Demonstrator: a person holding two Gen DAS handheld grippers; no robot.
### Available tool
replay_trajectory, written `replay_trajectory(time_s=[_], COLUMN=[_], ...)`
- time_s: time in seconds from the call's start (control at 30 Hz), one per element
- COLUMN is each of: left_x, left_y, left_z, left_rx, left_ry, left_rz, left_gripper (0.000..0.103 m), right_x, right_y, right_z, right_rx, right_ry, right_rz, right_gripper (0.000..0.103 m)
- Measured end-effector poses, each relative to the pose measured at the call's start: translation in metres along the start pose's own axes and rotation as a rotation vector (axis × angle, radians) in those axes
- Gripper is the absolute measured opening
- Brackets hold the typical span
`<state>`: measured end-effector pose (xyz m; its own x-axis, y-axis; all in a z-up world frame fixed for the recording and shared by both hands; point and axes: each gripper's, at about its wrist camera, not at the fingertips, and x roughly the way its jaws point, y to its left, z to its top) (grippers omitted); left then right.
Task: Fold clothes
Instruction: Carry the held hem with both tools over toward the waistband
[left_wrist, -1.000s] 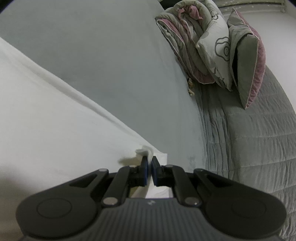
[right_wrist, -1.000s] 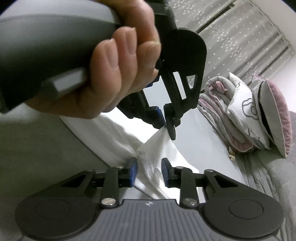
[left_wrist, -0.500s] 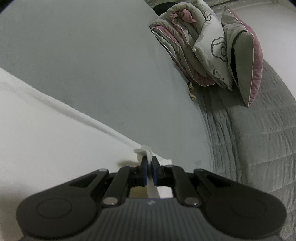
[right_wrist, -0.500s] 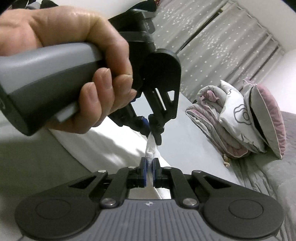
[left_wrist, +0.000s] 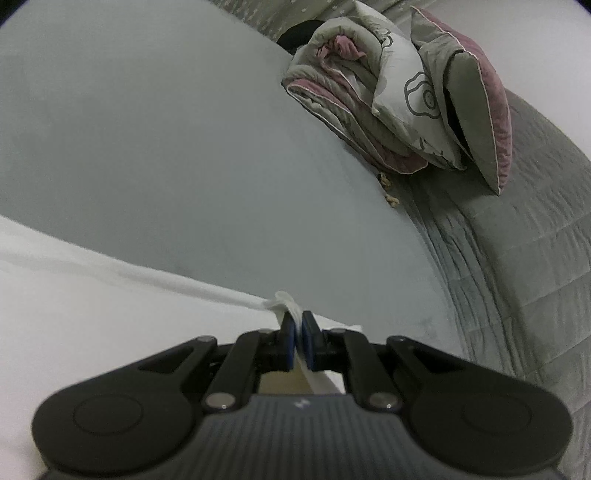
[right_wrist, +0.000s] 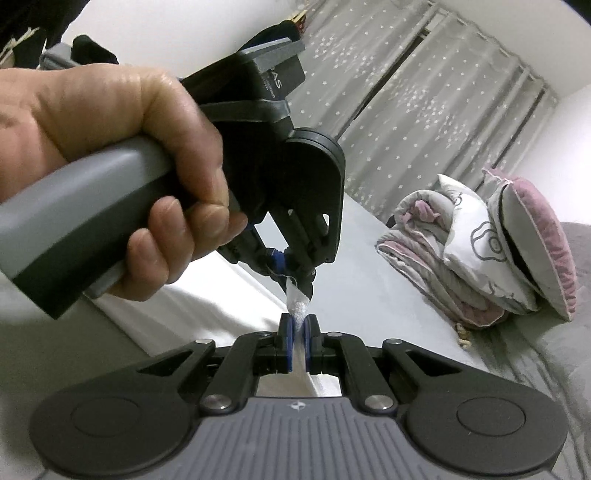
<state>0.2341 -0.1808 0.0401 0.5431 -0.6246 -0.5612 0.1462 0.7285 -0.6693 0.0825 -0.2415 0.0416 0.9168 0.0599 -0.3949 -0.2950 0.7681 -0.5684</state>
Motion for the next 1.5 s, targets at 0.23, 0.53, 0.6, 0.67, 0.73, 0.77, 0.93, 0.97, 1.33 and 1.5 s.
replay_trajectory(time_s=[0.23,0.53,0.6,0.67,0.73,0.77,0.93,0.97,1.33,1.5], left_x=[-0.026,-0.046,-0.052,-0.059,-0.066,-0.070,-0.083,-0.086,-0.120,-0.124], left_y=[0.005,0.027,0.034,0.041,0.048,0.051,0.066,0.068,0.102,0.110], left_z=[0.002,0.012,0.014,0.016,0.018,0.019,0.023,0.024,0.035,0.035], left_rx=[0.069,0.112,0.123,0.129,0.134,0.138,0.181,0.192,0.235,0.252], left_ry=[-0.056,-0.080,-0.081,-0.085,-0.090,-0.091,-0.075,-0.071,-0.064,-0.065], left_rz=[0.011,0.053,0.065,0.071,0.078,0.083,0.133,0.142,0.188,0.212], left_gripper=[0.005,0.005,0.005,0.005,0.005,0.005,0.005,0.005,0.005,0.005], right_x=[0.001,0.005,0.006,0.006,0.007,0.008,0.014,0.015,0.024,0.028], right_y=[0.019,0.046,0.055,0.067,0.079,0.084,0.101,0.105,0.152,0.162], right_z=[0.019,0.044,0.050,0.054,0.057,0.059,0.070,0.073,0.105,0.114], right_rx=[0.085,0.179,0.182,0.173,0.154,0.153,0.201,0.212,0.291,0.273], right_ry=[-0.034,-0.085,-0.087,-0.087,-0.084,-0.082,-0.072,-0.071,-0.065,-0.060], right_rz=[0.004,0.003,0.031,0.051,0.059,0.062,0.073,0.073,0.084,0.080], right_gripper=[0.006,0.006,0.006,0.006,0.006,0.006,0.006,0.006,0.006,0.006])
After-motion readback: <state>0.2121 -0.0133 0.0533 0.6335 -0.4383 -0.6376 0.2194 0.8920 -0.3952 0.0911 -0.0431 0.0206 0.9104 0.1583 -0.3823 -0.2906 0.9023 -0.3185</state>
